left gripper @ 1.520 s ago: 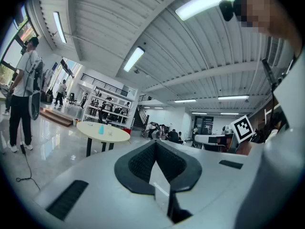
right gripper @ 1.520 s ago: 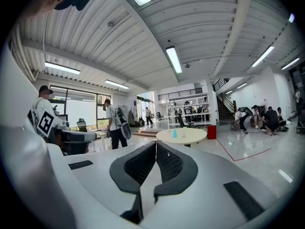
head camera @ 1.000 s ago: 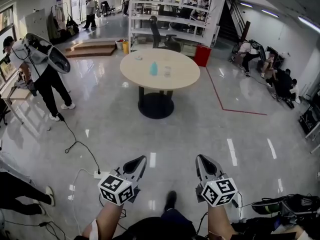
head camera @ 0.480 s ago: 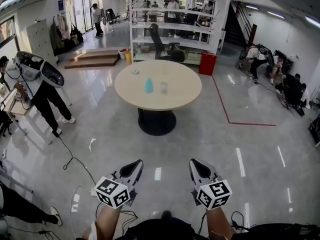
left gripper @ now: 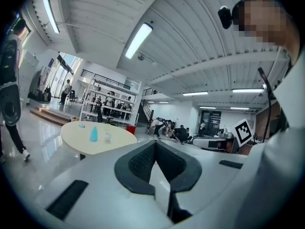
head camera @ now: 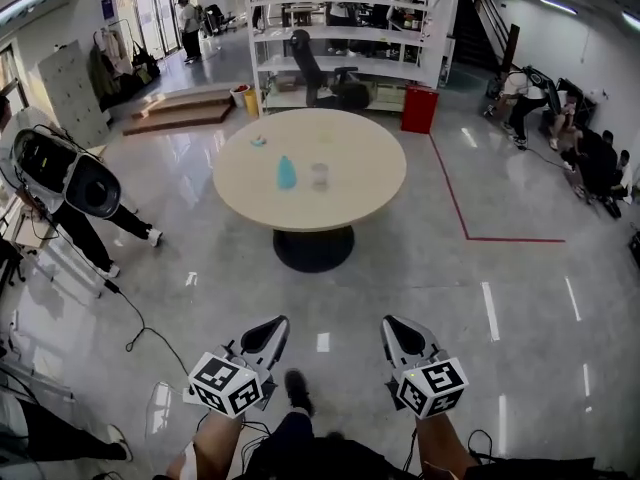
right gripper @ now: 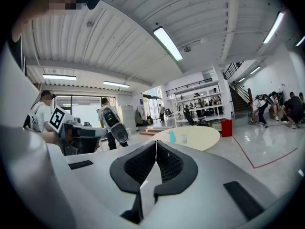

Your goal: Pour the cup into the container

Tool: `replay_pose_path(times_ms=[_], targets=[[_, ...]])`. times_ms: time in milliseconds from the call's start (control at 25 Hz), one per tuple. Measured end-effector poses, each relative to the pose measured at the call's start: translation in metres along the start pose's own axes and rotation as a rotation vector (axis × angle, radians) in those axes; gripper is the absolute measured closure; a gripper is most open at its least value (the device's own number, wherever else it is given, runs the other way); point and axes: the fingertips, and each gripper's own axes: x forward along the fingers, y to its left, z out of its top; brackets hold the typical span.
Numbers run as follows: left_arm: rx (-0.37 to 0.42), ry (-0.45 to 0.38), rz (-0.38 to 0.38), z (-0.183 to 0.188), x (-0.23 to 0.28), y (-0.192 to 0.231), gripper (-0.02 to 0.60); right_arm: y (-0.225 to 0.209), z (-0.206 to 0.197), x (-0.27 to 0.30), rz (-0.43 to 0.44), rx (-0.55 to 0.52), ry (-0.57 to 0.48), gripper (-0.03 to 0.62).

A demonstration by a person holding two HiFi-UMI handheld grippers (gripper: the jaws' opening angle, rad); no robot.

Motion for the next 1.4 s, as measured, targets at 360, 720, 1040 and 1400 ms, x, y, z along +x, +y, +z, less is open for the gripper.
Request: replay_pose_path(times_ms=[360,720,1040,1400], targets=[[0.011,-0.05,-0.046,0.042,0.092,0.099,0.581,-0.048,0.032,0.121,-0.038,-0.028,-0.015,0.588],[-0.006,-0.065,-0.085,0.086,0.169,0.216,0.581,-0.069,0.071,0.267,-0.053,-0.051,-0.013,0.588],[0.008,-0.05,-0.071,0.097,0.27,0.272,0.581,-0.14,0.078,0.37,0.002,-0.012,-0.018,0.588],[0.031,-0.061,0.039,0.143,0.391,0.336,0.581,-0.238,0.131,0.476,0.101,-0.044,-0.051,0.588]])
